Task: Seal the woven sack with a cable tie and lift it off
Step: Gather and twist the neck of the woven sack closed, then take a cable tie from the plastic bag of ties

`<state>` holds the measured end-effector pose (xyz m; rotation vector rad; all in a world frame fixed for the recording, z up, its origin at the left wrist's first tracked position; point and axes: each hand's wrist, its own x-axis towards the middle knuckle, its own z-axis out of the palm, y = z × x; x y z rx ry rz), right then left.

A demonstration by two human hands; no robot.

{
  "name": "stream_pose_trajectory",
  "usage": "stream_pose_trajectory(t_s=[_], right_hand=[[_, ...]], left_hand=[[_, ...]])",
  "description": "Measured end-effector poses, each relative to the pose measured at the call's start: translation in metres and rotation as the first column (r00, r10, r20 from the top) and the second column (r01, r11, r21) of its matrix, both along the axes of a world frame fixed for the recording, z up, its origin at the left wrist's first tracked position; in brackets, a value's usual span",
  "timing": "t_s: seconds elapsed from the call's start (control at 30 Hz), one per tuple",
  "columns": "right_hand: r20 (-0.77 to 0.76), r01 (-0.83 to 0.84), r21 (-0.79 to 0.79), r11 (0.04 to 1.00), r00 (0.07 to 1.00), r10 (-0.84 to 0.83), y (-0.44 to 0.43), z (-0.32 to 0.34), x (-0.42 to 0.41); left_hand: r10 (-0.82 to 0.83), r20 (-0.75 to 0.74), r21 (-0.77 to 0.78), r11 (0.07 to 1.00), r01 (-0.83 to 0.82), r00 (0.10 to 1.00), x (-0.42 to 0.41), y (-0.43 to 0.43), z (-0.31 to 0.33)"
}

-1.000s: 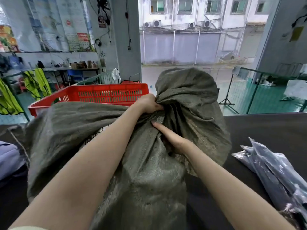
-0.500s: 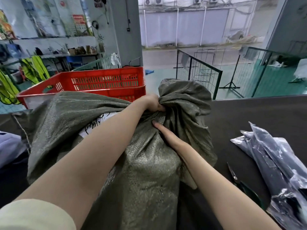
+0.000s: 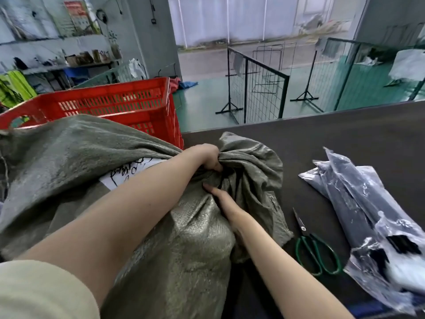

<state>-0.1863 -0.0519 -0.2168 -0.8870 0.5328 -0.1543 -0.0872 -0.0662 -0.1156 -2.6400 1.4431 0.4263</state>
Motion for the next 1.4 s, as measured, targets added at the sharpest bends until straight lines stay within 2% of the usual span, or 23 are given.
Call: stream_pose_trajectory(t_s=[0.13, 0.23, 0.33, 0.4, 0.43, 0.47, 0.5, 0.57, 0.67, 0.7, 0.73, 0.77, 0.8, 0.83, 0.87, 0.9, 0.93, 0.97, 1.07, 1.13, 1.27, 1.33, 1.4], right_hand=[[0.091, 0.185, 0.122, 0.975, 0.976, -0.197, -0.019, -0.016, -0.022], [-0.005, 0.399, 0.112, 0.91, 0.916, -0.401, -0.049, -0.024, -0.043], [-0.122, 0.459, -0.149, 0.876, 0.87, -0.477, -0.077, -0.029, -0.066], [-0.181, 0.333, -0.465, 0.82, 0.871, -0.456, -0.09, -0.028, -0.073], [-0.223, 0.206, -0.613, 0.762, 0.881, -0.418, -0.094, -0.026, -0.076], [-0.293, 0.024, -0.733, 0.68, 0.891, -0.347, -0.096, -0.023, -0.077], [-0.395, -0.195, -0.813, 0.549, 0.877, -0.274, -0.1, -0.02, -0.078], [-0.561, -0.504, -0.824, 0.261, 0.789, -0.248, -0.107, -0.01, -0.078], [-0.463, -0.537, -0.825, -0.175, 0.821, -0.335, -0.116, 0.002, -0.069], [-0.413, -0.525, -0.813, -0.25, 0.824, -0.387, -0.119, 0.003, -0.065], [-0.364, -0.502, -0.832, -0.236, 0.815, -0.452, -0.123, -0.004, -0.06], [-0.355, -0.464, -0.881, -0.095, 0.78, -0.515, -0.126, -0.012, -0.058], [-0.434, -0.39, -0.899, 0.201, 0.725, -0.534, -0.128, -0.02, -0.056], [-0.57, -0.296, -0.789, 0.538, 0.679, -0.463, -0.13, -0.031, -0.055], [-0.7, -0.258, -0.559, 0.788, 0.656, -0.282, -0.131, -0.039, -0.056], [-0.757, -0.268, -0.353, 0.897, 0.644, -0.106, -0.129, -0.046, -0.06], [-0.763, -0.265, -0.254, 0.93, 0.646, -0.025, -0.129, -0.051, -0.062], [-0.753, -0.236, -0.244, 0.941, 0.658, -0.03, -0.13, -0.057, -0.063], [-0.643, -0.044, -0.335, 0.941, 0.741, -0.195, -0.133, -0.061, -0.059], [-0.608, -0.021, -0.37, 0.929, 0.761, -0.225, -0.134, -0.058, -0.059], [-0.598, 0.019, -0.42, 0.907, 0.746, -0.292, -0.136, -0.061, -0.066], [-0.584, 0.046, -0.452, 0.891, 0.739, -0.335, -0.139, -0.061, -0.074], [-0.554, 0.099, -0.507, 0.856, 0.724, -0.412, -0.143, -0.059, -0.088]], left_hand=[[0.007, -0.033, -0.035, 0.999, -0.008, 0.999, -0.022, -0.016, -0.024], [0.024, -0.099, -0.039, 0.999, -0.028, 0.995, -0.037, -0.024, -0.046], [0.049, -0.171, -0.017, 0.998, -0.053, 0.984, -0.049, -0.02, -0.078], [0.061, -0.196, 0.054, 0.997, -0.052, 0.979, -0.058, -0.011, -0.105], [0.068, -0.21, 0.093, 0.994, -0.049, 0.975, -0.061, -0.006, -0.118], [0.076, -0.221, 0.134, 0.99, -0.047, 0.972, -0.064, -0.003, -0.13], [0.082, -0.233, 0.157, 0.987, -0.045, 0.969, -0.063, -0.002, -0.139], [0.101, -0.241, 0.166, 0.984, -0.062, 0.965, -0.058, -0.002, -0.144], [0.15, -0.162, 0.186, 0.975, -0.119, 0.975, -0.042, -0.002, -0.138], [0.15, -0.113, 0.213, 0.969, -0.123, 0.982, -0.035, -0.001, -0.139], [0.142, -0.059, 0.263, 0.957, -0.122, 0.988, -0.028, 0.002, -0.141], [0.132, -0.015, 0.324, 0.939, -0.12, 0.991, -0.024, 0.006, -0.144], [0.124, 0.015, 0.377, 0.918, -0.121, 0.992, -0.022, 0.01, -0.148], [0.115, 0.037, 0.412, 0.903, -0.12, 0.993, -0.021, 0.013, -0.151], [0.114, 0.047, 0.415, 0.901, -0.123, 0.992, -0.022, 0.015, -0.153], [0.117, 0.047, 0.408, 0.904, -0.126, 0.992, -0.024, 0.015, -0.153], [0.135, 0.05, 0.395, 0.907, -0.144, 0.99, -0.025, 0.015, -0.152], [0.173, 0.049, 0.377, 0.909, -0.179, 0.984, -0.026, 0.014, -0.152], [0.3, 0.021, 0.25, 0.922, -0.295, 0.954, -0.029, 0.01, -0.152], [0.262, 0.042, 0.09, 0.96, -0.265, 0.964, -0.035, 0.006, -0.15], [0.021, 0.128, -0.187, 0.982, 0.003, 0.992, -0.059, -0.005, -0.139], [-0.086, 0.268, -0.35, 0.919, 0.18, 0.96, -0.073, -0.014, -0.135], [-0.243, 0.321, -0.384, 0.85, 0.36, 0.916, -0.093, -0.026, -0.133]])
